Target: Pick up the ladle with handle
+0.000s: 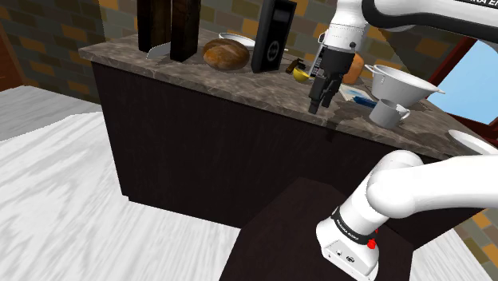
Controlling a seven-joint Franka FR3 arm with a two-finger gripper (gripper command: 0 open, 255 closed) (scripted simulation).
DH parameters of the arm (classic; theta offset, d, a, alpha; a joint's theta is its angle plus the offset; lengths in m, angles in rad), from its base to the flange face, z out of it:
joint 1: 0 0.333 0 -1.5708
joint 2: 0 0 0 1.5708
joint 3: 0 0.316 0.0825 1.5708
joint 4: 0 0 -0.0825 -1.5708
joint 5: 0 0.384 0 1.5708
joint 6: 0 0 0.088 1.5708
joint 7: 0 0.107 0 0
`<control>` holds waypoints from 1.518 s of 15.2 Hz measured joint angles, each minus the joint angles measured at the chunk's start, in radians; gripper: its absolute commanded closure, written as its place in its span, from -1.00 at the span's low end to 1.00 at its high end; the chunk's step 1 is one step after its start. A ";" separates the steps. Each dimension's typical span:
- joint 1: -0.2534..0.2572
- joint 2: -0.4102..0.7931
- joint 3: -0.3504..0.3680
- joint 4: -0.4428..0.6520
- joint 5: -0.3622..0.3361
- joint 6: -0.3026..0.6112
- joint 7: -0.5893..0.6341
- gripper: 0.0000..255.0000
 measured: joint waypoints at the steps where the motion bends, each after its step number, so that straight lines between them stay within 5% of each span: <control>1: 0.000 0.000 0.000 0.000 0.000 0.000 0.000 -1.00; 12: -0.015 0.013 -0.251 -0.034 -0.233 0.136 -0.421 -1.00; 23: 0.036 0.225 -0.538 0.122 -0.356 0.336 -0.876 -1.00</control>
